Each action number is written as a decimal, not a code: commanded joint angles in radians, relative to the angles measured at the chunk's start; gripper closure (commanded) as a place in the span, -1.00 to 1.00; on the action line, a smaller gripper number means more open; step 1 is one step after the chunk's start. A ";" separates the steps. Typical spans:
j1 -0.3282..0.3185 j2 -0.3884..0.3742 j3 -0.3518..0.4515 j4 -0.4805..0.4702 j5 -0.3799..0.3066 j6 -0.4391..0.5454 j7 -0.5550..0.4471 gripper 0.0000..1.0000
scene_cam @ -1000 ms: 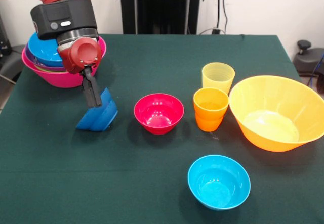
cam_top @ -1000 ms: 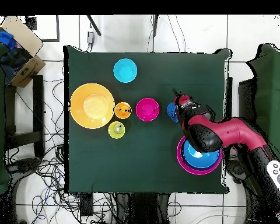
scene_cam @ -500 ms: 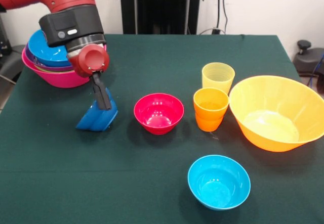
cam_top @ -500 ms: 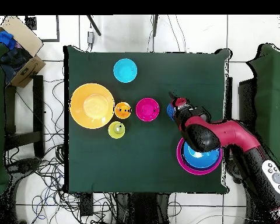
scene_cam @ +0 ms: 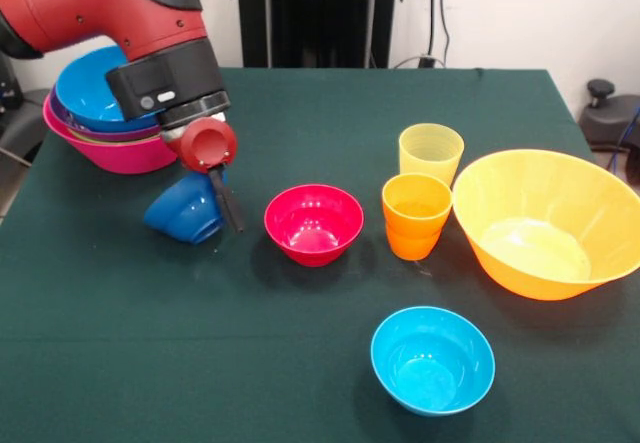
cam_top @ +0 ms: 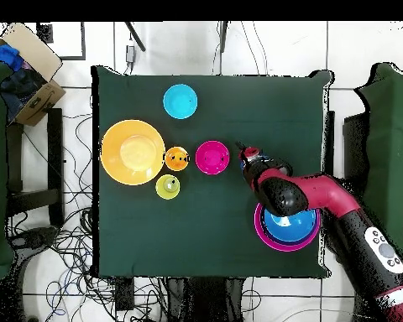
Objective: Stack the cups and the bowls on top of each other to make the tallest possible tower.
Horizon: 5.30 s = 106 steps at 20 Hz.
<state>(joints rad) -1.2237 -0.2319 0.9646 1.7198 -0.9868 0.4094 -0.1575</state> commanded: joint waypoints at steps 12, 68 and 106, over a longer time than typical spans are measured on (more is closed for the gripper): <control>0.085 -0.359 0.083 0.064 0.102 0.159 -0.022 -1.00; 0.076 0.063 -0.095 -0.189 0.037 0.237 -0.104 -1.00; 0.438 -0.398 -0.257 -0.188 0.350 0.355 0.283 -1.00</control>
<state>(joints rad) -0.7810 -0.5979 0.7919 1.5234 -0.6848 0.5890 -0.0697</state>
